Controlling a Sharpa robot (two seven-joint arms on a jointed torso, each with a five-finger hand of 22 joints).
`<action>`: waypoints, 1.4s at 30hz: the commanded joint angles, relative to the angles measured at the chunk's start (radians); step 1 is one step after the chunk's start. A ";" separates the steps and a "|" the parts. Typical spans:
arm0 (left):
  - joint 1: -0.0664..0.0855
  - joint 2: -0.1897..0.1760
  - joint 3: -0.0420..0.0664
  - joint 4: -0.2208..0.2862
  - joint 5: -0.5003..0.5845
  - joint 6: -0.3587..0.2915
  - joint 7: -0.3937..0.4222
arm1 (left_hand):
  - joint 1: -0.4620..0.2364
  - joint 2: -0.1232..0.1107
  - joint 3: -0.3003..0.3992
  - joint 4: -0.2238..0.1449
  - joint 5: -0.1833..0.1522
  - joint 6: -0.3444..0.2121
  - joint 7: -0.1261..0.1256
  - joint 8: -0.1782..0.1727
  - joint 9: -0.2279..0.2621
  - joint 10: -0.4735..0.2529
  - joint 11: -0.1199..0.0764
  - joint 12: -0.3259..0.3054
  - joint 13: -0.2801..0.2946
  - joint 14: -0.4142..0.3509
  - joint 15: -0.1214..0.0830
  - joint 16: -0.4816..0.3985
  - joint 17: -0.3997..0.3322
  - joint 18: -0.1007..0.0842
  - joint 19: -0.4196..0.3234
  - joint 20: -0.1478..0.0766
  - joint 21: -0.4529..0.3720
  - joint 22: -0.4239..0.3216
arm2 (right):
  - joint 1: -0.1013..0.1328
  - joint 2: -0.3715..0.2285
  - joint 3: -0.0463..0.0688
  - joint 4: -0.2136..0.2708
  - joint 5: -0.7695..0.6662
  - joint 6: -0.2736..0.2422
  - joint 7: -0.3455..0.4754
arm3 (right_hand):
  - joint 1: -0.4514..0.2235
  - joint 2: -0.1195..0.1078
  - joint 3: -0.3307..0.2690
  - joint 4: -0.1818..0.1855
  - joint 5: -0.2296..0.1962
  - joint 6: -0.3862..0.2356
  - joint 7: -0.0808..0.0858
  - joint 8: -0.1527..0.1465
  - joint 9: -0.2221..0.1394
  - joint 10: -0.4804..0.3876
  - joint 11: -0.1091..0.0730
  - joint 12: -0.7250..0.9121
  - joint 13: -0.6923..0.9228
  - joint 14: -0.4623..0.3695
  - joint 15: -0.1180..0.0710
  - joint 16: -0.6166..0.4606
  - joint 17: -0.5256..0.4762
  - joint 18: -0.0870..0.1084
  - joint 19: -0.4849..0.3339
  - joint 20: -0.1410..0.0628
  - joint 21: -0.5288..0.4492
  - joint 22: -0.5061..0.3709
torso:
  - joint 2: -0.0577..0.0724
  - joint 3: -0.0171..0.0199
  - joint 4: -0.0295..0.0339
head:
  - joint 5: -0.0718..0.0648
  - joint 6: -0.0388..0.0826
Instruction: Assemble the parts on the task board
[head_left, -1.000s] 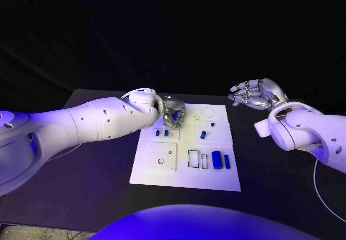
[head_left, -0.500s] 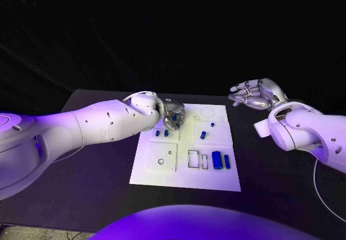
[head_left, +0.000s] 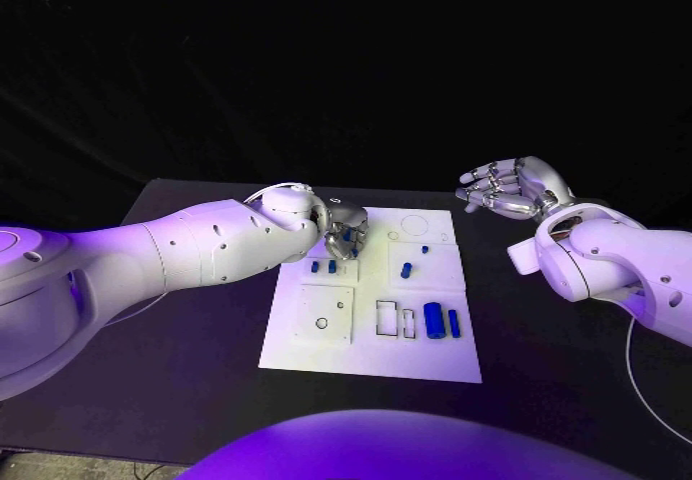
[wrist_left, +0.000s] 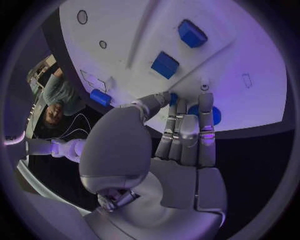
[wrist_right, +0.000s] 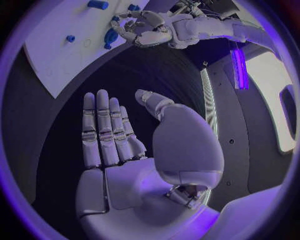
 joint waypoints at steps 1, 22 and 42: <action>0.000 0.003 0.001 0.000 0.001 0.019 -0.008 | 0.000 0.013 0.008 -0.002 -0.007 0.013 -0.001 -0.002 0.000 0.012 0.000 -0.002 -0.002 0.012 0.000 0.010 0.010 0.000 0.009 0.000 0.017 0.038 | 0.000 0.001 0.000 0.000 -0.011 0.009 0.005 | -0.002 0.010 0.001 -0.005 0.004 -0.006 0.001 0.004 -0.002 0.005 0.000 -0.006 -0.001 0.005 0.000 -0.005 0.001 0.012 0.003 0.004 -0.006 -0.001 | -0.001 0.0003 -0.0002 | 0.000 0.000; -0.009 0.032 0.001 -0.039 0.014 -0.006 -0.009 | -0.013 0.035 0.020 -0.018 -0.044 0.054 -0.011 -0.004 0.005 0.061 -0.012 -0.019 -0.016 0.056 -0.010 0.041 0.059 -0.010 0.044 -0.009 0.112 0.052 | 0.000 -0.001 0.000 0.005 -0.011 0.009 0.006 | -0.002 0.011 0.001 -0.005 0.004 -0.006 0.001 0.004 -0.002 0.005 0.000 -0.006 -0.001 0.005 0.000 -0.006 0.002 0.012 0.003 0.004 -0.006 -0.002 | 0.000 0.0000 -0.0002 | -0.008 0.000; -0.014 -0.009 0.011 0.010 0.060 -0.107 0.020 | -0.017 0.044 0.024 -0.040 -0.024 0.100 -0.020 -0.003 0.017 0.140 -0.026 -0.064 -0.029 0.100 -0.023 0.063 0.102 -0.024 0.091 -0.021 0.219 0.071 | 0.000 -0.001 0.000 0.003 -0.011 0.008 0.006 | -0.002 0.011 0.001 -0.005 0.004 -0.006 0.001 0.004 -0.002 0.005 0.000 -0.006 -0.001 0.005 0.000 -0.006 0.002 0.012 0.003 0.004 -0.006 -0.002 | -0.002 0.0002 0.0015 | -0.007 0.000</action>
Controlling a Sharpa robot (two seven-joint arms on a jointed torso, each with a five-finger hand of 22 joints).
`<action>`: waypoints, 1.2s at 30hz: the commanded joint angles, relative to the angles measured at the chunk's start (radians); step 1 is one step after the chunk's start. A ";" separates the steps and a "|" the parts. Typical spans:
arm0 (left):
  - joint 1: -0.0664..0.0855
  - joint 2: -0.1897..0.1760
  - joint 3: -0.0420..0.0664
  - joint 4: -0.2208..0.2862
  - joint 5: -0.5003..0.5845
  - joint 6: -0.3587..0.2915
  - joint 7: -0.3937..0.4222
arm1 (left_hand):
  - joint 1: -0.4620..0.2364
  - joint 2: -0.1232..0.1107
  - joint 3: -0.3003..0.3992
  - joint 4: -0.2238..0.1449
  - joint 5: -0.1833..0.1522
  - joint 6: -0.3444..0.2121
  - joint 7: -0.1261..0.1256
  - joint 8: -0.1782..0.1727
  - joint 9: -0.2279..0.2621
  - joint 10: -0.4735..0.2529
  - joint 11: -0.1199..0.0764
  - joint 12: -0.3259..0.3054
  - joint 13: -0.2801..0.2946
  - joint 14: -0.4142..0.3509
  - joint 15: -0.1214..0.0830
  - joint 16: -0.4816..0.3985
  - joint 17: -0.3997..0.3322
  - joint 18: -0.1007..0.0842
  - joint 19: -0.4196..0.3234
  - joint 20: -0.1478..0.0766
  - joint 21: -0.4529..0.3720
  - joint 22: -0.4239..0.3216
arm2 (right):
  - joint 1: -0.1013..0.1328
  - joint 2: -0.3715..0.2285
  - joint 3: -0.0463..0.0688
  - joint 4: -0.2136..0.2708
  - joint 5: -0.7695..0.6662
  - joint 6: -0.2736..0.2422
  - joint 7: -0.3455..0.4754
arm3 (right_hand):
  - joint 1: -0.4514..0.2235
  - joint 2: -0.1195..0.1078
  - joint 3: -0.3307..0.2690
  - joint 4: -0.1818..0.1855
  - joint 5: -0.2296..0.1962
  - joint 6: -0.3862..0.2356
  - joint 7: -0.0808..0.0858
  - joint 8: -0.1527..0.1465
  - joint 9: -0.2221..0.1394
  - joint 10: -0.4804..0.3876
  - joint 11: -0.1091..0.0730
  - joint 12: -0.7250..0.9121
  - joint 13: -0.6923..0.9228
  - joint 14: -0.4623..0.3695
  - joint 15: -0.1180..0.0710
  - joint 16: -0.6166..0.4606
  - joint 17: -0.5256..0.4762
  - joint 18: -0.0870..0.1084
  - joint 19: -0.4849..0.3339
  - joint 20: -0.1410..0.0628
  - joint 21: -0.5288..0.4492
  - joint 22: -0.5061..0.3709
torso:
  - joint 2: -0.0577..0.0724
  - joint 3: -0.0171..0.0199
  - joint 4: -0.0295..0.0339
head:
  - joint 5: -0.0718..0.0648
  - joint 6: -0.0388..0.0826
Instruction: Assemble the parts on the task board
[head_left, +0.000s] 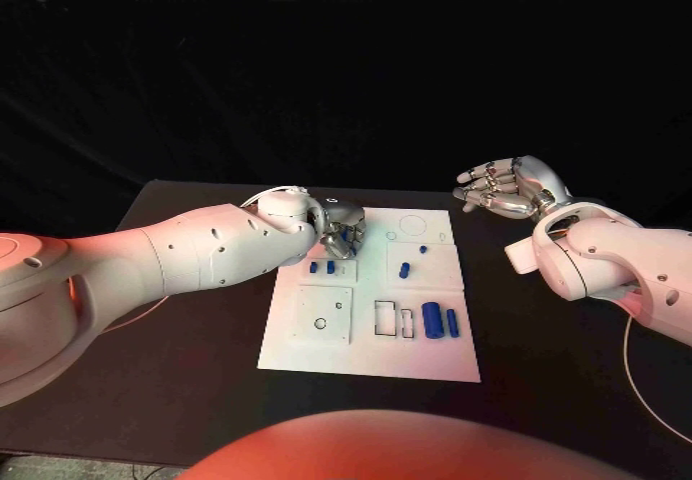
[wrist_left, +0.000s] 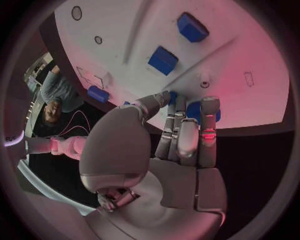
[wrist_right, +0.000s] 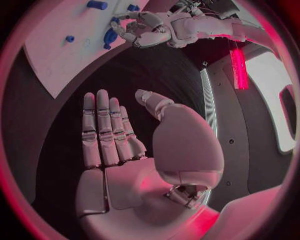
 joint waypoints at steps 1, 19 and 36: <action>0.001 -0.012 0.005 0.023 0.052 -0.053 0.019 | -0.007 0.004 0.001 -0.005 0.003 0.008 -0.002 0.002 0.001 0.008 0.002 -0.006 -0.001 0.008 0.001 0.005 0.000 -0.008 0.007 -0.001 0.004 0.070 | 0.000 0.001 0.000 0.000 -0.010 0.008 0.006 | -0.002 0.011 0.001 -0.005 0.004 -0.006 0.001 0.004 -0.002 0.005 0.000 -0.006 -0.001 0.005 0.000 -0.006 0.001 0.012 0.003 0.004 -0.006 -0.002 | -0.001 0.0004 0.0012 | 0.000 0.000; 0.004 -0.126 0.047 0.137 0.145 -0.062 -0.002 | -0.015 -0.002 -0.003 -0.007 0.008 0.013 -0.004 0.000 0.003 0.019 0.000 -0.019 -0.004 0.013 -0.001 0.007 0.005 -0.010 0.014 -0.003 0.019 0.073 | 0.000 -0.001 0.000 -0.005 -0.011 0.008 0.005 | -0.002 0.012 0.002 -0.006 0.003 -0.005 0.001 0.005 -0.002 0.007 -0.001 -0.007 -0.002 0.007 0.000 -0.007 0.002 0.012 0.004 0.004 -0.006 -0.004 | 0.000 0.0008 0.0001 | 0.008 0.000; 0.004 -0.153 0.047 0.110 0.074 0.022 -0.024 | -0.016 -0.006 -0.004 -0.010 0.008 0.013 -0.005 -0.002 0.003 0.022 0.000 -0.025 -0.005 0.011 -0.001 0.003 -0.005 -0.008 0.008 -0.003 0.006 0.069 | -0.001 -0.002 0.000 -0.004 -0.011 0.008 0.004 | -0.002 0.012 0.002 -0.006 0.003 -0.005 0.001 0.005 -0.002 0.007 -0.001 -0.007 -0.002 0.007 0.000 -0.007 0.002 0.012 0.004 0.004 -0.006 -0.004 | 0.002 0.0001 -0.0004 | 0.013 0.000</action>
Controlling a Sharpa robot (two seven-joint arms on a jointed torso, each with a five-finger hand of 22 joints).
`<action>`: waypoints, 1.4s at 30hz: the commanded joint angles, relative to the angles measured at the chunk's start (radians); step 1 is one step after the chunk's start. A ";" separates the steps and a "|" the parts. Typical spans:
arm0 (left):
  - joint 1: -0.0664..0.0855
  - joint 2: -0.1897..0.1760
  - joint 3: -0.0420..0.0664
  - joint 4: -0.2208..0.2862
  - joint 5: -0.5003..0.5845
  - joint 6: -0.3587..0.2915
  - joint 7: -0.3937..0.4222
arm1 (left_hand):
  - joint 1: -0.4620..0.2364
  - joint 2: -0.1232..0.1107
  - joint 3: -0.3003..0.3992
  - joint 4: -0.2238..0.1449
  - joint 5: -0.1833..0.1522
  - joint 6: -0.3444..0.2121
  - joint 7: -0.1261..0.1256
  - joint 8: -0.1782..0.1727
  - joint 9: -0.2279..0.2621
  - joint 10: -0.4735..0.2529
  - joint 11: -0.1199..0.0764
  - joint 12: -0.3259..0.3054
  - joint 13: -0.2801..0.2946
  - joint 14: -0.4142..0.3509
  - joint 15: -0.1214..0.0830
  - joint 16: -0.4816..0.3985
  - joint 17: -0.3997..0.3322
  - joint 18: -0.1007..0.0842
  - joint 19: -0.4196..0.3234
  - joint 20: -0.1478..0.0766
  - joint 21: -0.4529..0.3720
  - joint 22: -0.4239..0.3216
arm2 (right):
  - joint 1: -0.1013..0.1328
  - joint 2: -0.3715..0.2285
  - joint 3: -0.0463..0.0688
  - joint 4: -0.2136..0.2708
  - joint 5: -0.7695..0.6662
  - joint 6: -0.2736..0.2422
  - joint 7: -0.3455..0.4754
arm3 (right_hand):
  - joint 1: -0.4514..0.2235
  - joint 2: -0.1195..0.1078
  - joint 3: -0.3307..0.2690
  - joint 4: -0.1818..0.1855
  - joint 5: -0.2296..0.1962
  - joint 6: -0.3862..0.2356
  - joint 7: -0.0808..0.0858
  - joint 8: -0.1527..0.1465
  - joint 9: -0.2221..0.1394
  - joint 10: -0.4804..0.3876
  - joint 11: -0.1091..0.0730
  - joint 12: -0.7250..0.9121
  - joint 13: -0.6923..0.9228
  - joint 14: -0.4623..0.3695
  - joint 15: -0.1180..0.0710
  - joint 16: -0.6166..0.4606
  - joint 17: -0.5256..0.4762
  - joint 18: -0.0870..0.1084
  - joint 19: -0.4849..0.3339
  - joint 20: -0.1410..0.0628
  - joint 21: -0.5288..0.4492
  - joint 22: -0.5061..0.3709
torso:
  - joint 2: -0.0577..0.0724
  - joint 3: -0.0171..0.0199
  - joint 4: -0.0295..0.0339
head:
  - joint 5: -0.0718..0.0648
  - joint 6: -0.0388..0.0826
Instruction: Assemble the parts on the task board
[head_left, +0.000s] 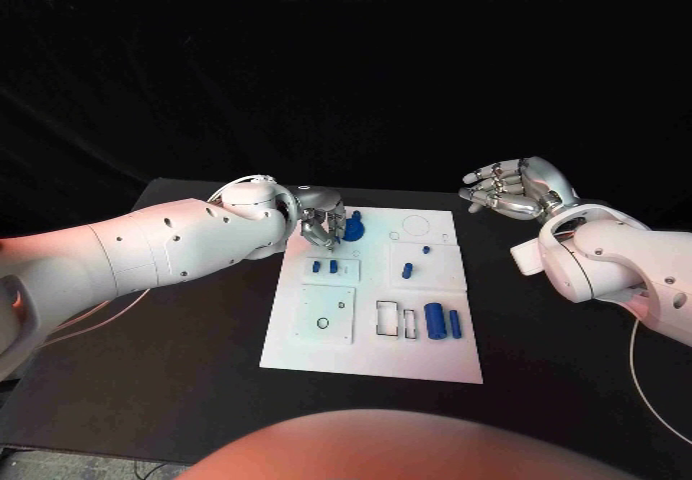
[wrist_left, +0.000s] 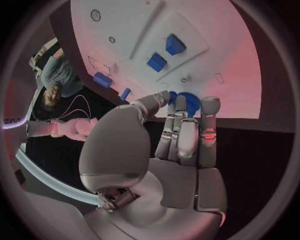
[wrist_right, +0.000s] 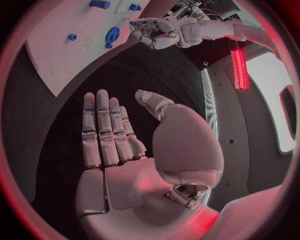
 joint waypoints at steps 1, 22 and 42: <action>0.001 0.000 0.001 -0.007 -0.027 0.043 -0.012 | -0.007 -0.006 -0.001 -0.008 0.004 0.006 0.001 -0.002 0.001 0.009 0.000 -0.006 -0.002 0.003 -0.001 0.003 -0.003 -0.008 0.000 -0.003 -0.006 0.069 | 0.000 0.000 0.000 0.001 -0.011 0.008 0.004 | 0.002 0.008 0.002 -0.006 0.003 -0.005 0.001 0.005 -0.002 0.007 0.000 -0.007 -0.001 0.007 0.000 -0.003 0.001 0.012 0.004 0.004 -0.006 -0.001 | 0.001 0.0000 0.0002 | 0.001 0.000; 0.001 0.010 0.000 -0.030 -0.028 0.072 -0.019 | -0.007 -0.009 -0.003 -0.011 -0.003 0.004 0.003 -0.006 0.000 0.014 0.000 -0.014 -0.002 0.003 0.000 0.001 -0.006 -0.007 -0.004 -0.003 -0.009 0.068 | 0.000 0.002 0.000 0.000 -0.011 0.007 0.005 | 0.002 0.008 0.002 -0.006 0.003 -0.005 0.001 0.005 -0.002 0.007 0.000 -0.007 -0.001 0.007 0.000 -0.003 0.001 0.012 0.004 0.004 -0.006 -0.001 | 0.001 -0.0003 -0.0003 | -0.001 0.000; 0.000 0.035 -0.006 -0.061 -0.024 0.098 -0.023 | -0.007 -0.008 -0.003 -0.013 -0.013 0.003 0.003 -0.010 0.000 0.016 0.001 -0.020 -0.003 0.001 0.000 -0.001 -0.010 -0.006 -0.009 -0.003 -0.017 0.066 | 0.000 0.001 0.000 0.001 -0.012 0.007 0.005 | 0.002 0.008 0.002 -0.006 0.003 -0.005 0.001 0.005 -0.002 0.007 0.000 -0.007 -0.001 0.007 0.000 -0.003 0.001 0.012 0.004 0.004 -0.006 -0.001 | 0.001 -0.0005 -0.0010 | -0.003 0.000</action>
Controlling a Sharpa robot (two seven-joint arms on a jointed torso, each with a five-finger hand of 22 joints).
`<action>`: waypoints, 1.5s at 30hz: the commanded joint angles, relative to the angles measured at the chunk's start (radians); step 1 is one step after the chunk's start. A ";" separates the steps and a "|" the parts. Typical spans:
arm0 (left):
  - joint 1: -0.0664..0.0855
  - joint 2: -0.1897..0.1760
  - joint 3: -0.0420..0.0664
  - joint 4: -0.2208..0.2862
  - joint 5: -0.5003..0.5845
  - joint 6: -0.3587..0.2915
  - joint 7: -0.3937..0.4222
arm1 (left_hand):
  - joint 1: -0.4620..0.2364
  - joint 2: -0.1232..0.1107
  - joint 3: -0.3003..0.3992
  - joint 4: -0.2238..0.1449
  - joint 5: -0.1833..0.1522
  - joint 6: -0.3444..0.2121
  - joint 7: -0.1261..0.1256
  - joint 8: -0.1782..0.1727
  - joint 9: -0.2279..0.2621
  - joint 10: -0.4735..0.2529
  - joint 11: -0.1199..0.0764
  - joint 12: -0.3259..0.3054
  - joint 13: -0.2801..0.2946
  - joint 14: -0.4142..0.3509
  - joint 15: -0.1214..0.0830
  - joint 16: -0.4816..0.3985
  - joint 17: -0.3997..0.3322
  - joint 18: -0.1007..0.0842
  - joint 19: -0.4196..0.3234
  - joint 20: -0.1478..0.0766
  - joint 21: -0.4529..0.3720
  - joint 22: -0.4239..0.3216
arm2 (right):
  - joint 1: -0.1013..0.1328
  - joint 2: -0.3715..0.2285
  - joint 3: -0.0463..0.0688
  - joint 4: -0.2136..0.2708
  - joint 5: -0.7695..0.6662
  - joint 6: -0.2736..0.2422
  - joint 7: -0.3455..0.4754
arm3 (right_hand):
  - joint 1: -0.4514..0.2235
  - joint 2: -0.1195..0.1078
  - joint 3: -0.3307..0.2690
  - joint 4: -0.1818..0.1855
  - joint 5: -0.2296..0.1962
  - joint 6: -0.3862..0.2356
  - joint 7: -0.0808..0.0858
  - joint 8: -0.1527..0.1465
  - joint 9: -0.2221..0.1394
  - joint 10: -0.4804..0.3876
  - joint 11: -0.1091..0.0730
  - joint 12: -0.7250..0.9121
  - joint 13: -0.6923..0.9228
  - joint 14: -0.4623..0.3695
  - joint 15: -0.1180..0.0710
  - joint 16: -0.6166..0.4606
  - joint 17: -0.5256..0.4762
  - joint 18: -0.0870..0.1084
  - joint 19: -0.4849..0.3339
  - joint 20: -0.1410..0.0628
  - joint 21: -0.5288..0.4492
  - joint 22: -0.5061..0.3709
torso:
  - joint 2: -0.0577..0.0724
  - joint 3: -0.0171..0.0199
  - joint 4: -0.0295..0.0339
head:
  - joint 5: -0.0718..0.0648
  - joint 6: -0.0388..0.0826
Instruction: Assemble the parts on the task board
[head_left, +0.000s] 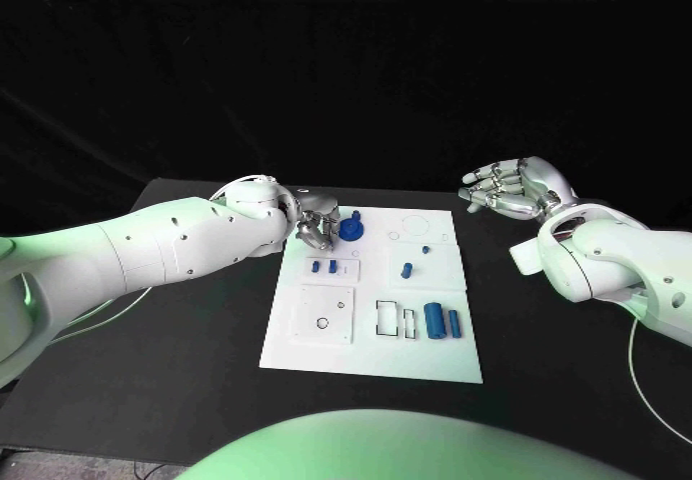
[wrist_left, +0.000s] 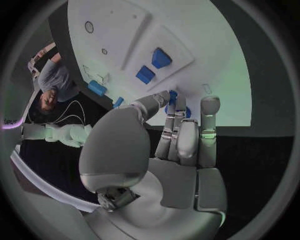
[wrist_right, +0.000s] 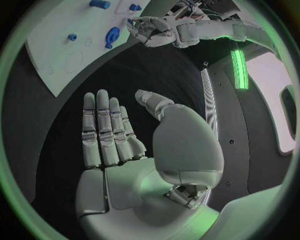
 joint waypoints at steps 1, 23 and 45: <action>0.000 0.003 -0.002 -0.002 0.001 0.029 -0.004 | -0.003 -0.004 0.000 -0.005 -0.006 0.003 0.003 -0.006 0.000 0.009 0.001 -0.005 -0.001 0.001 0.000 0.000 0.000 -0.006 -0.005 0.001 -0.005 0.066 | 0.000 0.000 0.000 0.001 -0.011 0.007 0.005 | 0.001 0.008 0.002 -0.006 0.003 -0.005 0.001 0.005 -0.002 0.007 0.000 -0.007 -0.001 0.007 0.000 -0.003 0.001 0.012 0.004 0.004 -0.006 -0.001 | 0.000 -0.0001 0.0000 | -0.001 0.000; 0.000 0.002 -0.003 0.000 0.014 0.054 0.009 | 0.001 0.002 -0.002 -0.009 -0.013 0.017 0.000 -0.004 0.003 0.026 -0.003 -0.007 0.003 0.000 -0.002 0.000 0.001 -0.005 -0.012 0.000 -0.010 0.066 | 0.000 0.001 0.000 0.000 -0.011 0.006 0.004 | 0.002 0.009 0.003 -0.008 0.003 -0.005 0.001 0.005 -0.002 0.007 0.000 -0.008 -0.003 0.008 0.000 -0.007 0.003 0.012 0.005 0.004 -0.007 -0.004 | -0.001 0.0002 0.0013 | 0.000 0.000; 0.000 0.001 -0.003 -0.002 0.029 0.030 -0.001 | -0.037 -0.027 -0.019 -0.001 -0.014 -0.114 0.014 -0.096 -0.037 -0.010 0.018 -0.077 -0.002 -0.022 0.015 -0.010 -0.044 -0.004 -0.030 0.012 -0.030 0.059 | -0.001 0.003 0.000 -0.003 -0.011 0.006 0.005 | 0.002 0.009 0.003 -0.008 0.003 -0.005 0.001 0.005 -0.002 0.007 0.000 -0.008 -0.003 0.008 0.000 -0.007 0.003 0.012 0.005 0.004 -0.007 -0.004 | -0.001 0.0012 0.0002 | 0.000 0.000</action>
